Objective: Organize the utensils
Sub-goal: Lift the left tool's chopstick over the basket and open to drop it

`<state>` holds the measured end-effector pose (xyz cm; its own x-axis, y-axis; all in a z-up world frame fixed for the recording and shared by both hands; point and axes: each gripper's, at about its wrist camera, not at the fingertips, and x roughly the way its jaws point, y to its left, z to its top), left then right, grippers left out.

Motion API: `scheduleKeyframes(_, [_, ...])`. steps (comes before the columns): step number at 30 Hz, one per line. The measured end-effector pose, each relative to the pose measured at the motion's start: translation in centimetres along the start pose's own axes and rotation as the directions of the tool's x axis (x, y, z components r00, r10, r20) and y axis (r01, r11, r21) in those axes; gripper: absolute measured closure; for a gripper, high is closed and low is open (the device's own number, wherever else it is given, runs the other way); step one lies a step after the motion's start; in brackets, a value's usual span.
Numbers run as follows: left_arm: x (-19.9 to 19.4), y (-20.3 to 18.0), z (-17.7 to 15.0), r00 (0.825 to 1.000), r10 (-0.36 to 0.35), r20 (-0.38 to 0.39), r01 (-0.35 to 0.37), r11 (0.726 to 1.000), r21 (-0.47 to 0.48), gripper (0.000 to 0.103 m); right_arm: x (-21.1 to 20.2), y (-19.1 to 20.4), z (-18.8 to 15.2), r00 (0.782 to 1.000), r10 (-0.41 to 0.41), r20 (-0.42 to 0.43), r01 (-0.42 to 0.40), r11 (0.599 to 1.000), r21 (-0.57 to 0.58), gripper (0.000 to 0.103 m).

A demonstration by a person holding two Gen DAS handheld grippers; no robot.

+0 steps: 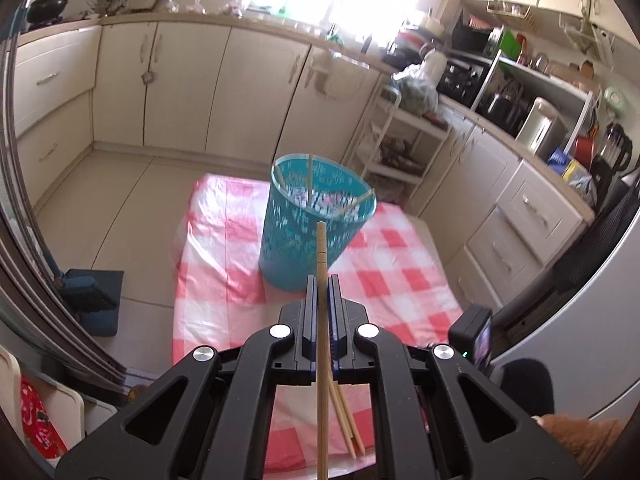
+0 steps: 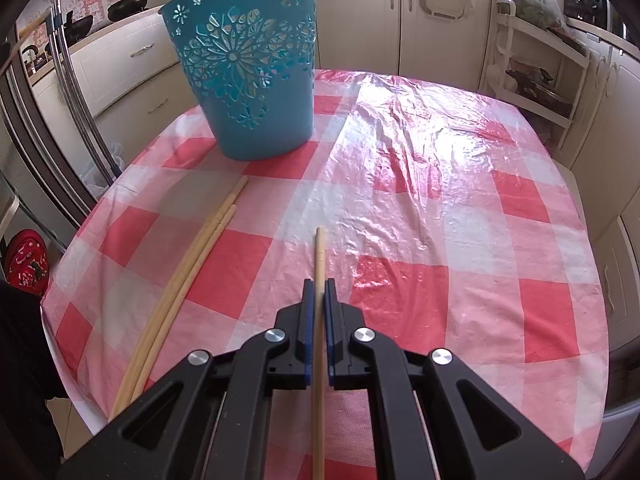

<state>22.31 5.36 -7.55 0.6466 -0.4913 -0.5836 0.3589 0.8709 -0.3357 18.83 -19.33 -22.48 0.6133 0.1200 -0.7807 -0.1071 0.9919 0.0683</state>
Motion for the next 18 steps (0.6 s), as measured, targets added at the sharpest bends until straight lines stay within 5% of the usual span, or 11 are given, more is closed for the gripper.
scheduleKeyframes(18, [-2.3,0.3,8.1,0.976,0.000,0.220,0.014,0.998,-0.059,0.098,0.0,-0.5,0.2,1.000,0.016,-0.004,-0.015,1.000,0.016,0.097])
